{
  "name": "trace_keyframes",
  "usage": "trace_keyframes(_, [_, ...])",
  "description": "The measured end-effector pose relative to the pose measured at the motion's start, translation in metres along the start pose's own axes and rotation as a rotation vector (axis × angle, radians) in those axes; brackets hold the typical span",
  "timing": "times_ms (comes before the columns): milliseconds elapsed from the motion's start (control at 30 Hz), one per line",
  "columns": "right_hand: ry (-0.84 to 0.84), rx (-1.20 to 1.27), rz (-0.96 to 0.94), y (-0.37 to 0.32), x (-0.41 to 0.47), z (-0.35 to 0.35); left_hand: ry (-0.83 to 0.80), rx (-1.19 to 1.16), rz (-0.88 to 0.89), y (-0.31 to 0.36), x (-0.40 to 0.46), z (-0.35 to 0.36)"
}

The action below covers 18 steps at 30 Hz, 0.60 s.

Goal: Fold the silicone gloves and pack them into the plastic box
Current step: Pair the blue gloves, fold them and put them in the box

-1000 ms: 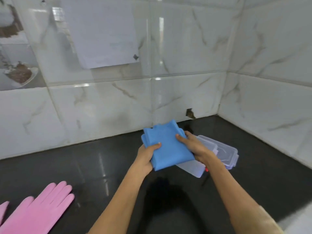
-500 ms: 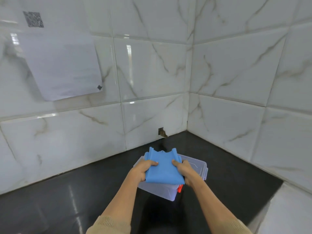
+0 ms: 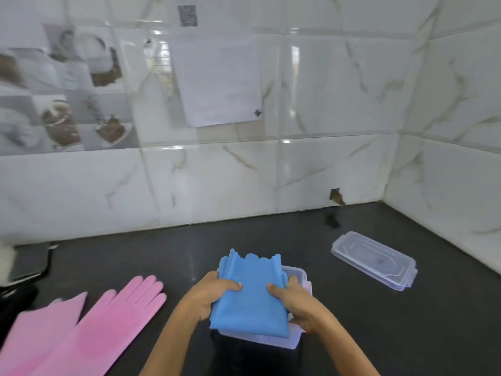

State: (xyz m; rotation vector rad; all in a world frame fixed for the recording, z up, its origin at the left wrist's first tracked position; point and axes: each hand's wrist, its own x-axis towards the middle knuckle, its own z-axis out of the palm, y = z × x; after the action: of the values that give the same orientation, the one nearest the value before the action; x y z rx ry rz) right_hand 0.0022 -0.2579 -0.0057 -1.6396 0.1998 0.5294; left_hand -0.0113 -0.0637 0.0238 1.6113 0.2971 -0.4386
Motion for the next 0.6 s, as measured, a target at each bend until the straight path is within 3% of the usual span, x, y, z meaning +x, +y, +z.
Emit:
trace_keyframes(233, [-0.217, -0.179, -0.029, -0.015, -0.011, 0.013, 0.171, -0.355, 0.001, -0.034, -0.053, 0.002])
trace_keyframes(367, [-0.218, -0.089, -0.116, -0.024, -0.014, 0.017, 0.201, -0.371, 0.03, -0.02, -0.057, -0.002])
trace_keyframes(600, [-0.194, 0.02, -0.261, -0.051, -0.016, 0.008, 0.162, -0.449, 0.241, 0.008, -0.047, -0.003])
